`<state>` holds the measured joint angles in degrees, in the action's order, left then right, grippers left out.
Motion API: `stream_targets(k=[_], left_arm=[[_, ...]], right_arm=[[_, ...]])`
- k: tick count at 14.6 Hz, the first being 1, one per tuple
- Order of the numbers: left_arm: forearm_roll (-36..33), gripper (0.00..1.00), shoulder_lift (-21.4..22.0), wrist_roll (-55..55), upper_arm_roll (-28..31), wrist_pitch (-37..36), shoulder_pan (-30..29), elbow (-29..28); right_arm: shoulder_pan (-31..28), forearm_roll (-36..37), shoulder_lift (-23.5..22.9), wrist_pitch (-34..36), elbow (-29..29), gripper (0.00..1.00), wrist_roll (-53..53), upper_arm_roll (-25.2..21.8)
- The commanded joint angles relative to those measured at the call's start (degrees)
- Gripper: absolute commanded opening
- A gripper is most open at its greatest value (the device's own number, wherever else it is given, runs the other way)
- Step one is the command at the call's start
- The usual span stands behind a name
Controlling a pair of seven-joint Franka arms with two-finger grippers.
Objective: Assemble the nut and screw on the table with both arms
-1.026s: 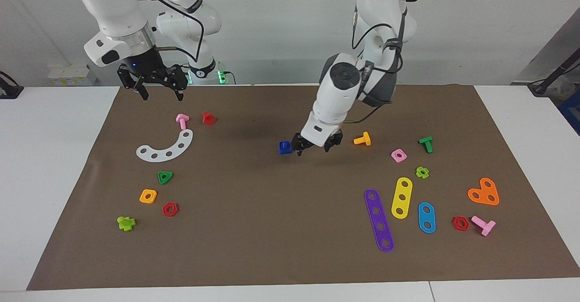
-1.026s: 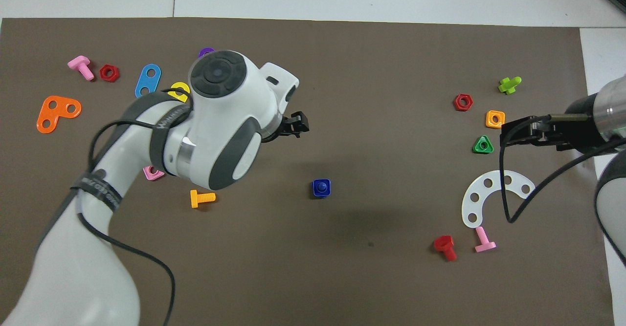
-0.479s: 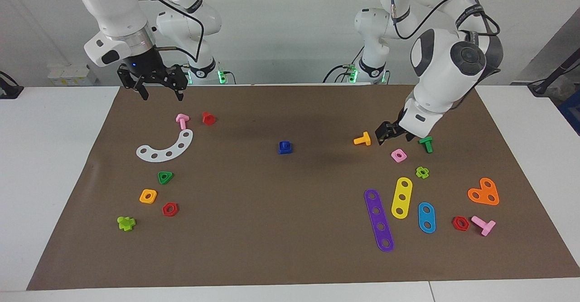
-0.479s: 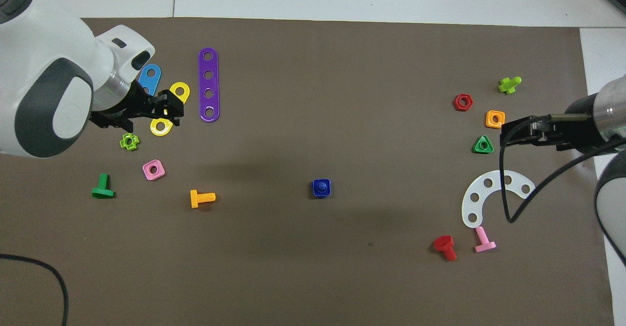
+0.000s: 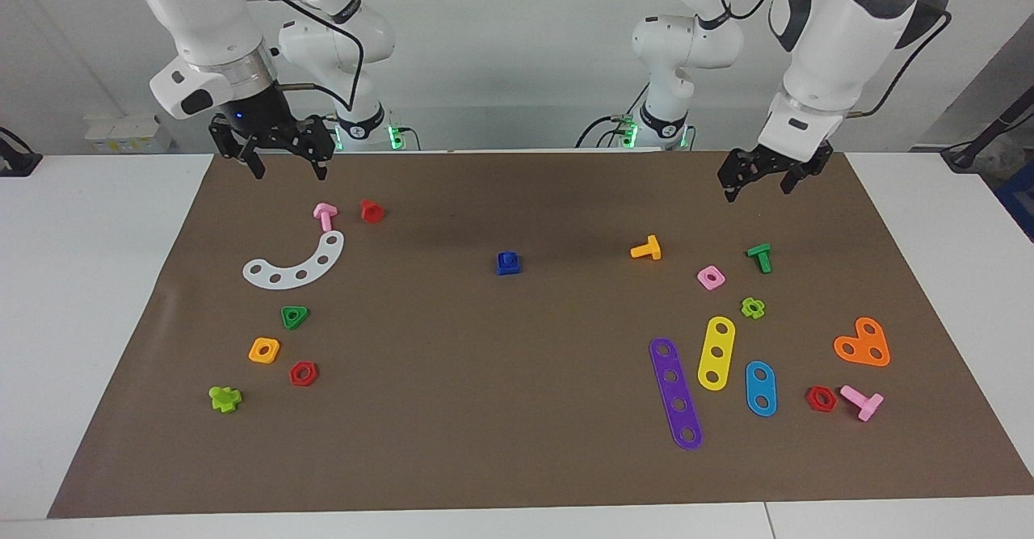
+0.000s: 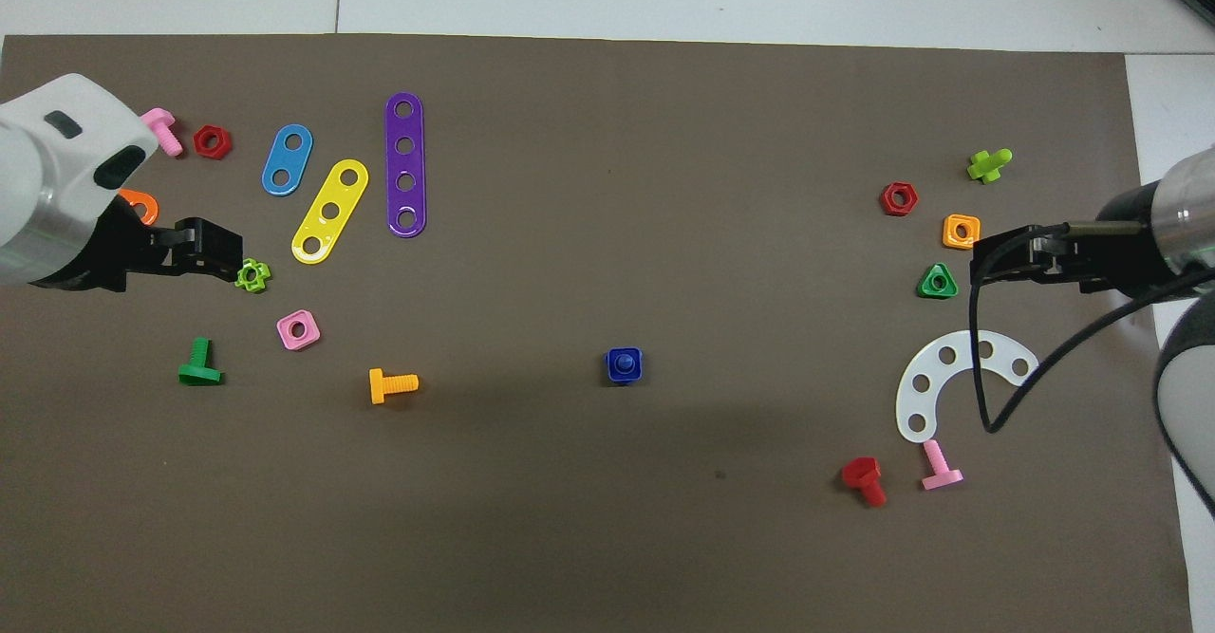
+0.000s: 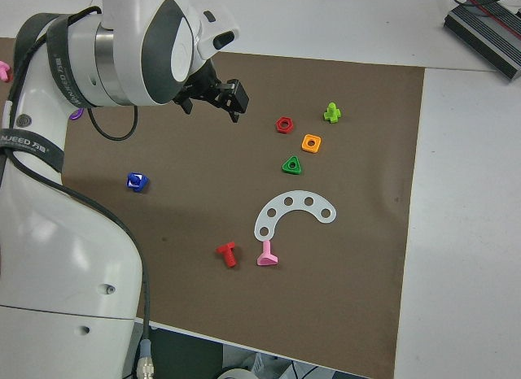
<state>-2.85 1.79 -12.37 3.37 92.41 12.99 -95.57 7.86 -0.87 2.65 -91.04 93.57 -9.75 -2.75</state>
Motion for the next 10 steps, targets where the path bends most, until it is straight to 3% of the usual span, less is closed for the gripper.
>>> stream_targets(k=[1,10], left_arm=[[-0.06,1.0,1.46,0.15,-0.21,0.93,-0.24,-0.15],[2.32,1.0,1.64,5.22,0.67,-1.09,-0.33,1.18]], right_arm=[[-0.21,0.07,1.13,-1.24,1.62,1.0,-0.98,0.29],[1.1,0.07,1.21,-1.24,1.62,1.0,-1.33,0.29]])
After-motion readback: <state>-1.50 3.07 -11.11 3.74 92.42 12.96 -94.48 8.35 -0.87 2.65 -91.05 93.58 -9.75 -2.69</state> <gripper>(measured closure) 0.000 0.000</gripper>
